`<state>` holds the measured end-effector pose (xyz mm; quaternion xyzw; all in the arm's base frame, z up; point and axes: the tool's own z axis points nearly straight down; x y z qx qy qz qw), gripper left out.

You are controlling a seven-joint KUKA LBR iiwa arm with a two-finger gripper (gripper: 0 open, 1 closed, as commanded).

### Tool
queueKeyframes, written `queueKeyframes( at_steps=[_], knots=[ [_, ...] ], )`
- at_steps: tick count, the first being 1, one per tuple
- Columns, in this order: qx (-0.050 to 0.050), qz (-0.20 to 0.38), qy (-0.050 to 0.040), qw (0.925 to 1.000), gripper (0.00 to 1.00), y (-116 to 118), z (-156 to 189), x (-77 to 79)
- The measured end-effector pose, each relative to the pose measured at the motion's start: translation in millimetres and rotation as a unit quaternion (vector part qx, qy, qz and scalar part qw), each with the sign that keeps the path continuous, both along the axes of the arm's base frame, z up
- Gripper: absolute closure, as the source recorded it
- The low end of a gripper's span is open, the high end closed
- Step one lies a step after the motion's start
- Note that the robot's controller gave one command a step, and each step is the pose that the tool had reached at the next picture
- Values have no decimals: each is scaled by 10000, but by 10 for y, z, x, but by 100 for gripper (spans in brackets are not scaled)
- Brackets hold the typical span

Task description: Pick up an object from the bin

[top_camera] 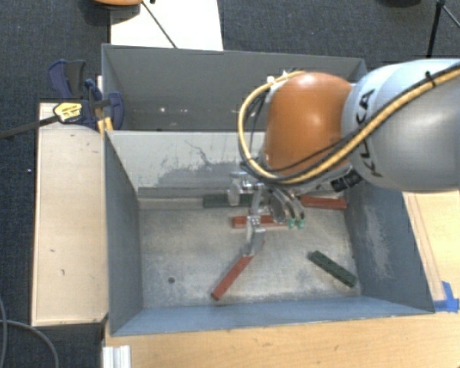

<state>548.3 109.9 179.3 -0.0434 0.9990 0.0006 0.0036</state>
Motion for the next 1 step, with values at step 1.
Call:
queueKeyframes(
  at_steps=[1],
  knots=[
    [-6,584,14,9983,0,8,-524,-69]
  ],
)
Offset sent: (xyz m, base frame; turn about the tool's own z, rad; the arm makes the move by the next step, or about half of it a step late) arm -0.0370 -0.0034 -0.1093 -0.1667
